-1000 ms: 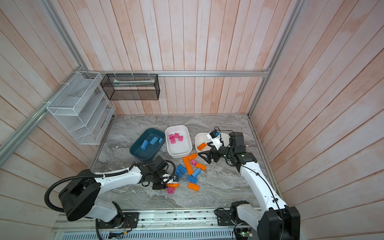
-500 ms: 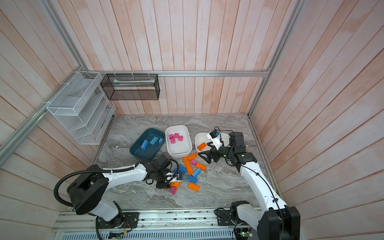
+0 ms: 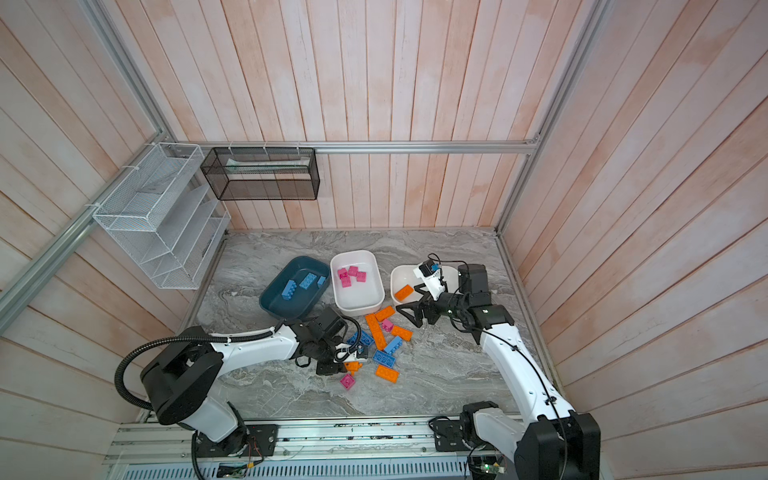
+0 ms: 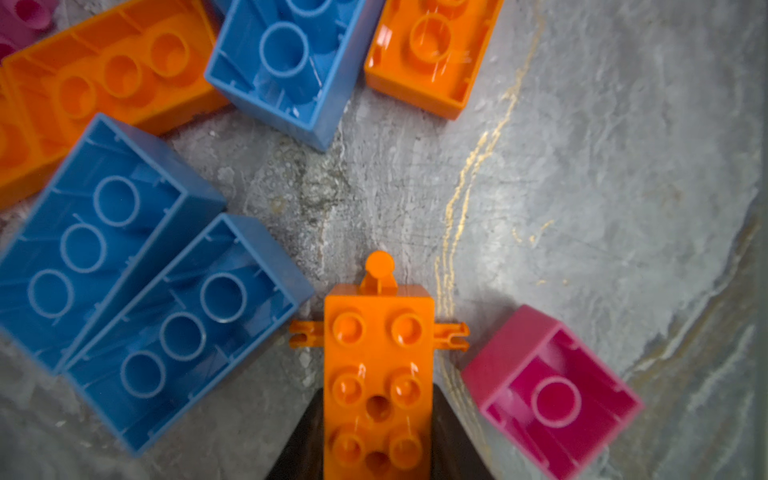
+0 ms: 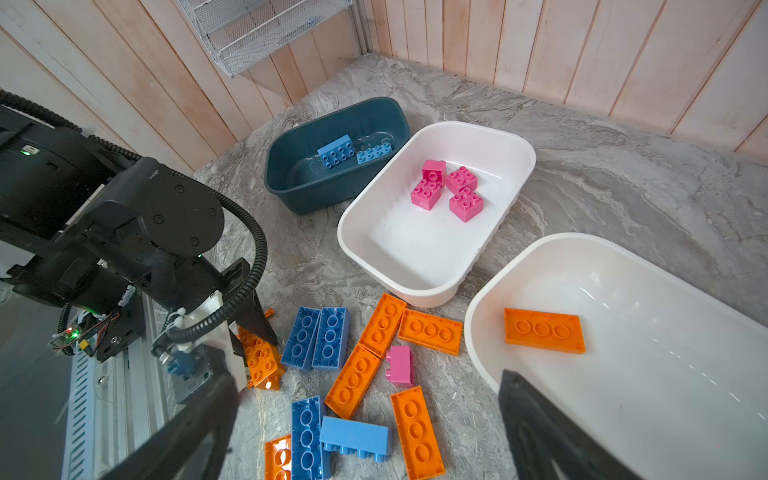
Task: Sort the legos into containers by color
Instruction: 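Lift the orange brick with the left gripper toward the farther white tub, then lower the orange brick into the farther white tub and open the left gripper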
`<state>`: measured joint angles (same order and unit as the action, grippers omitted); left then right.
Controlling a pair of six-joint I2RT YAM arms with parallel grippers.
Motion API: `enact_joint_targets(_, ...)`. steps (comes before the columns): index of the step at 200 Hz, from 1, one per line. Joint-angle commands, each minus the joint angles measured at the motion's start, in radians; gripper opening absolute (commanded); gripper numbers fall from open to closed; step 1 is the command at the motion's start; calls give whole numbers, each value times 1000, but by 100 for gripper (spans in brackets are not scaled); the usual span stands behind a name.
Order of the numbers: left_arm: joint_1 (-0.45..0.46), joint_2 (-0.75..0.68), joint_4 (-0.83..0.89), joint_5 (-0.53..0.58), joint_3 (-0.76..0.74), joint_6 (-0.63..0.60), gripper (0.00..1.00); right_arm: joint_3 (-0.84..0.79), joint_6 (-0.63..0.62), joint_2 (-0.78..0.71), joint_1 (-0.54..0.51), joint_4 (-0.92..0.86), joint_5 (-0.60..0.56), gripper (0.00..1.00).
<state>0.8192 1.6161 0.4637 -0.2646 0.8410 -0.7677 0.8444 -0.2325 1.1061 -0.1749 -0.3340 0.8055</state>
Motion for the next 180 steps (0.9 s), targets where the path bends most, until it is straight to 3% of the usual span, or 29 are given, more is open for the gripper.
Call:
enact_joint_targets(1, -2, -57, 34, 33, 45, 26, 35, -9, -2, -7, 3, -4, 3, 98)
enact_joint_targets(50, -3, -161, 137, 53, 127, 74, 35, 6, -6, -2, 4, -5, 1, 98)
enact_joint_targets(98, -45, -222, 253, -30, 269, 144, 34, 16, -4, -5, 21, -1, 5, 98)
enact_joint_targets(132, -100, -96, 191, -87, 419, 135, 33, 18, 5, -11, 61, 19, 5, 98)
enact_joint_targets(180, -135, 196, 19, -125, 671, 194, 32, 13, 17, -41, 124, 30, 1, 98)
